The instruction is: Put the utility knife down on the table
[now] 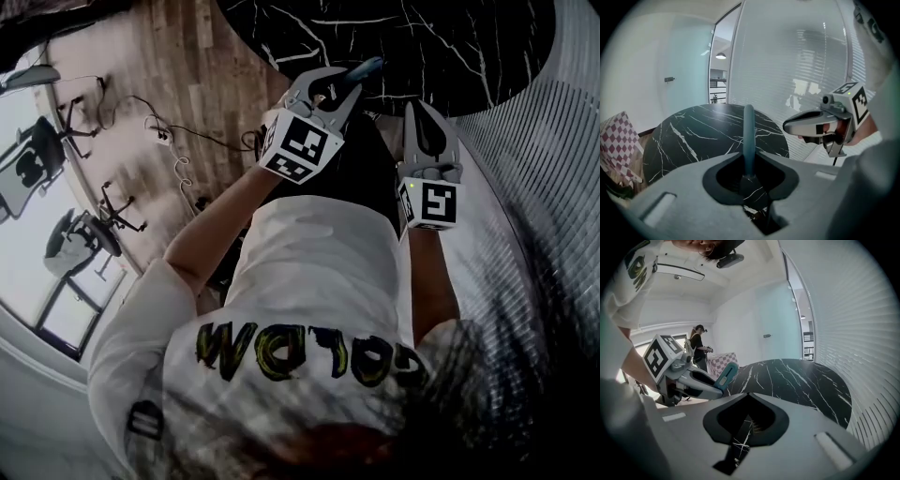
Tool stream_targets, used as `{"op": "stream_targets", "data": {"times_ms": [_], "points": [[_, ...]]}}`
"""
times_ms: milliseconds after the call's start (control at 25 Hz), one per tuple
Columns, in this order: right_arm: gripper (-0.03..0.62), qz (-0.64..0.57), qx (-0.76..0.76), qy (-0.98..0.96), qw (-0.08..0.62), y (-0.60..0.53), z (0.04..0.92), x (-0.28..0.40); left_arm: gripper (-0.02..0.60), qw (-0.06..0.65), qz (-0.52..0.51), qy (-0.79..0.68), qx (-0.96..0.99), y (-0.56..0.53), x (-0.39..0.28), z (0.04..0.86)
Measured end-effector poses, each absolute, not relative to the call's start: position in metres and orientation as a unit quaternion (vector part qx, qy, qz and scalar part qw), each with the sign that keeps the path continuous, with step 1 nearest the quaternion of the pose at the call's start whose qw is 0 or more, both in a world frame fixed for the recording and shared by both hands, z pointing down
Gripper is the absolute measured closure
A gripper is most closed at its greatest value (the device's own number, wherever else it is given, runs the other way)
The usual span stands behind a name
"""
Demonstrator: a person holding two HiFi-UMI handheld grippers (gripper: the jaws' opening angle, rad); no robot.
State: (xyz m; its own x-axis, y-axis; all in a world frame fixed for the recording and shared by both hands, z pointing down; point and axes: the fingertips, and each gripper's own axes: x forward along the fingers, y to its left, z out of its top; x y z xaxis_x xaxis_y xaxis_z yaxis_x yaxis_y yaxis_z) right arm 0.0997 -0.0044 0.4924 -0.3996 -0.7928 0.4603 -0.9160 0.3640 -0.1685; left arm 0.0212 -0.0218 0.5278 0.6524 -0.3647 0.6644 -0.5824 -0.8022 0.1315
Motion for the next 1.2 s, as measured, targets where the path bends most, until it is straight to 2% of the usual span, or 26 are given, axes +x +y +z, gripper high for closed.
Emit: {"op": "stream_targets", "data": {"times_ms": [640, 1200], "points": [[0.592, 0.234, 0.522, -0.801, 0.178, 0.001, 0.554, 0.094, 0.512, 0.191, 0.390, -0.251, 0.865, -0.021, 0.015, 0.609], [0.592, 0.256, 0.521, -0.792, 0.189, 0.009, 0.581, 0.089, 0.512, 0.197, 0.441, -0.248, 0.840, -0.021, 0.009, 0.649]]}}
